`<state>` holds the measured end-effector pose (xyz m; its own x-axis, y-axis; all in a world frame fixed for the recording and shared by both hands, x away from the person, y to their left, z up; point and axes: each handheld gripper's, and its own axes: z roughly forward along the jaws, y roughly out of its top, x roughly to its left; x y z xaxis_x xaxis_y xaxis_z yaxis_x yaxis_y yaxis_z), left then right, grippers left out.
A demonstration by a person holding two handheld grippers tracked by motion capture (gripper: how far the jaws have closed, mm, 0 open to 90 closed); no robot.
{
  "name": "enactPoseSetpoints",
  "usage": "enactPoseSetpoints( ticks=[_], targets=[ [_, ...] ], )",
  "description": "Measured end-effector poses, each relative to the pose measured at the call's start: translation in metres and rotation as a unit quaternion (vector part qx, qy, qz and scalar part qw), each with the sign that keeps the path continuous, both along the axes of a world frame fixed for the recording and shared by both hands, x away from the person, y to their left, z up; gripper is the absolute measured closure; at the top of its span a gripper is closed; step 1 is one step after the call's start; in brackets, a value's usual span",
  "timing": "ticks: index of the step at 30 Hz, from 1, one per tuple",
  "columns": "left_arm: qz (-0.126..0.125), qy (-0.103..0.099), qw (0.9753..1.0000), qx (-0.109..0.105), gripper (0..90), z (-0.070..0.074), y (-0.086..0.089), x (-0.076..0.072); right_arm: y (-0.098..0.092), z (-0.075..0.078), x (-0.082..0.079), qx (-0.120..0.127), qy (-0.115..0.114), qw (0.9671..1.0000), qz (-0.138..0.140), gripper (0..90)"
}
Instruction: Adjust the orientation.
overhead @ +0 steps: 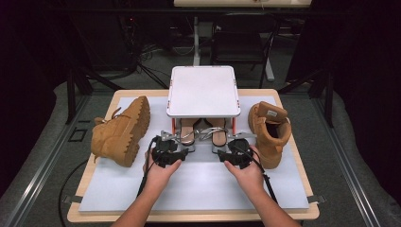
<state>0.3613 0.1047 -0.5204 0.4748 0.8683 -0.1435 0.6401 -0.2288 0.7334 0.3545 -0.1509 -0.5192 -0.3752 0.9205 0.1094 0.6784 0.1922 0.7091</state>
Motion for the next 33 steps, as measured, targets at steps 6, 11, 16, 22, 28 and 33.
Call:
enactPoseSetpoints(
  ticks=[6, 11, 16, 22, 28, 33],
  targets=[
    [0.001, 0.005, 1.0000, 0.004, 61.7, 0.001, -0.002, -0.001, 0.000, 0.001, -0.004, 0.005, 0.000, 1.0000, -0.006, 58.4],
    [0.002, 0.002, 1.0000, 0.007, 61.9, 0.000, -0.008, 0.000, 0.003, 0.000, -0.002, 0.000, 0.000, 1.0000, -0.009, 61.9],
    [0.001, 0.003, 0.9999, 0.011, 61.6, 0.001, -0.012, 0.003, 0.008, -0.001, 0.001, -0.007, 0.001, 0.9999, -0.011, 62.7],
    [0.004, 0.004, 0.9999, 0.013, 62.1, 0.002, -0.012, 0.004, 0.009, -0.003, 0.005, -0.007, 0.000, 0.9998, -0.018, 62.7],
    [0.014, 0.000, 0.9996, 0.024, 65.5, 0.003, -0.014, 0.004, 0.009, -0.002, 0.007, -0.004, 0.005, 0.9998, -0.021, 63.3],
    [0.021, 0.003, 0.9996, 0.021, 62.5, 0.000, -0.013, 0.006, 0.011, -0.002, 0.006, -0.003, 0.004, 0.9998, -0.021, 64.2]
  ],
)
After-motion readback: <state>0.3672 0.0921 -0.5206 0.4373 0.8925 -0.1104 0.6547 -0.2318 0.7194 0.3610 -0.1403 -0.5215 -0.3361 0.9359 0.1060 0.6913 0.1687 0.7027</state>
